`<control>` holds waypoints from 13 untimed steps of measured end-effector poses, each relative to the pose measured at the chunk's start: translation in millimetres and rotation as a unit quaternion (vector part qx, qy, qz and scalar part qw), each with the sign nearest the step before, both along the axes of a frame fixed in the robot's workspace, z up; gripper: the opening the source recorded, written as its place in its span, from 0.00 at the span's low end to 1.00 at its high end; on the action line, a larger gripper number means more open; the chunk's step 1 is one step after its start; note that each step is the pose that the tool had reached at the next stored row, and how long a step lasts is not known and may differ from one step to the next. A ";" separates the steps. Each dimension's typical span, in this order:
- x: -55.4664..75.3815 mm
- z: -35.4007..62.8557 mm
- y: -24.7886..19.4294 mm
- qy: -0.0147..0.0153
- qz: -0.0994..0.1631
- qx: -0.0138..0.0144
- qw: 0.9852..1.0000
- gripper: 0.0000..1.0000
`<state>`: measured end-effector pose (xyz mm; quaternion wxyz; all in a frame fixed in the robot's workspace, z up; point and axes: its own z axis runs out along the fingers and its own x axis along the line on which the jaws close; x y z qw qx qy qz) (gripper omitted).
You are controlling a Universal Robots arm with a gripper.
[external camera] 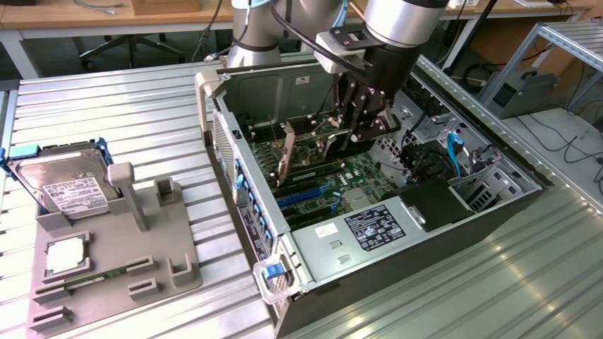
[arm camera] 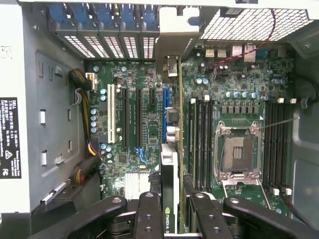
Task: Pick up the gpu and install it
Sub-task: 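Insert the gpu into the slot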
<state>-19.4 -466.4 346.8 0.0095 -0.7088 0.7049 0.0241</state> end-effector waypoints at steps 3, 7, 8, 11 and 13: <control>-0.5 -5.8 0.0 0.000 0.000 0.000 1.000 0.27; -2.7 -27.7 0.0 0.000 0.000 0.000 1.000 0.27; -2.7 -27.7 0.0 0.000 0.000 0.000 1.000 0.27; -2.9 -27.8 0.0 0.000 0.000 0.000 1.000 0.27; -3.5 -27.8 0.0 0.000 0.000 0.000 1.000 0.27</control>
